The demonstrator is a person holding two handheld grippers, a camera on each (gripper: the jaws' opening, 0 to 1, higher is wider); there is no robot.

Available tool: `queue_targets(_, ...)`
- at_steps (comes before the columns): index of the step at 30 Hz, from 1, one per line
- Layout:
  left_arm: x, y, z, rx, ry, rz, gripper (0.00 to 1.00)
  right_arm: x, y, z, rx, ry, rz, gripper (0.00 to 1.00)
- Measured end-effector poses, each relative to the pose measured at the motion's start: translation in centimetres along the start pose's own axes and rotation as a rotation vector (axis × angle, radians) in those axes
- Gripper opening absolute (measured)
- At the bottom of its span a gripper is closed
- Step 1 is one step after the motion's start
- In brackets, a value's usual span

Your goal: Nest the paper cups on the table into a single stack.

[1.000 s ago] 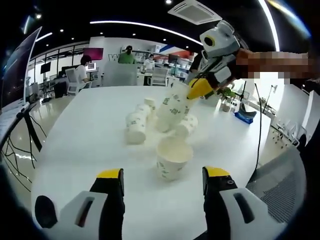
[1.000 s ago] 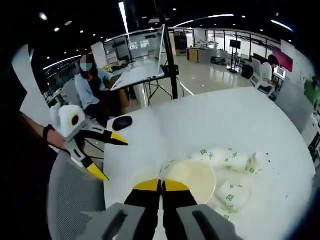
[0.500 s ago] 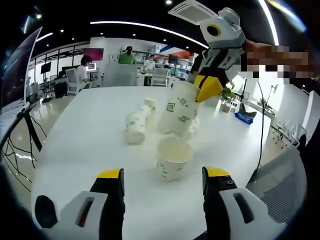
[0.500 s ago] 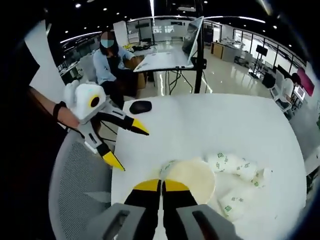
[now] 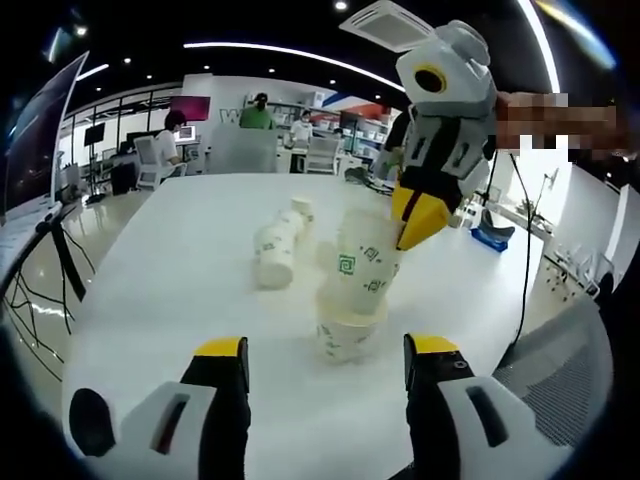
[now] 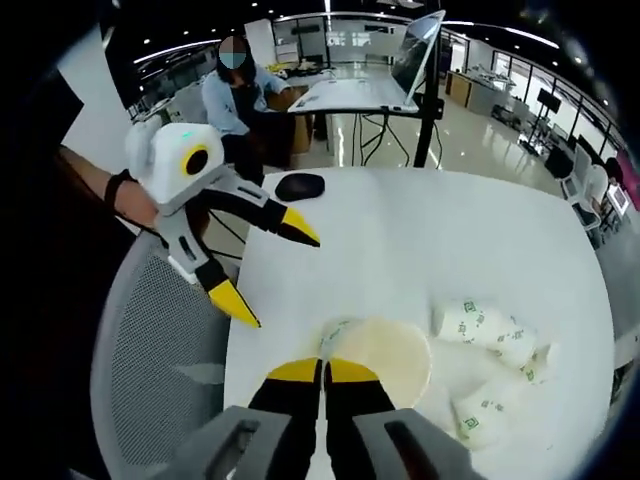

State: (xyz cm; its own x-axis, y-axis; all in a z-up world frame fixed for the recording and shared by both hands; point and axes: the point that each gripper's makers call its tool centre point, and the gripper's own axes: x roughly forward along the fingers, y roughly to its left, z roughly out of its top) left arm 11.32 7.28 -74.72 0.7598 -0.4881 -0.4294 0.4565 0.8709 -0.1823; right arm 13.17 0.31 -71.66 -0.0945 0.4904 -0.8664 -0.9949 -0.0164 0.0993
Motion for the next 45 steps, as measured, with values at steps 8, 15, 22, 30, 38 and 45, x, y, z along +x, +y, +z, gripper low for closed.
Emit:
queue_targets(8,0.0,0.1,0.0,0.0,0.0,0.002,0.61,1.2,0.3,-0.4,-0.04,0.052,0.001,0.0)
queue_targets(15,0.1,0.6,-0.1,0.0,0.001,0.004,0.6,2.2,0.2,-1.1,-0.07,0.095,-0.002,0.0)
queue_targets(22,0.1,0.3,-0.2,0.001,0.004,0.003,0.6,3.6,0.1,-1.7,-0.084,0.125,-0.001,0.0)
queue_targets(30,0.1,0.4,-0.3,0.0,0.006,0.004,0.6,4.9,0.4,-2.0,-0.101,0.155,0.016,0.0)
queue_targets(38,0.0,0.4,-0.3,0.002,0.01,0.006,0.59,5.5,1.2,-2.2,-0.092,0.159,0.033,0.0)
queue_targets(45,0.1,0.0,-0.4,0.007,0.015,0.001,0.59,5.8,1.5,-2.2,-0.089,0.153,0.041,0.0)
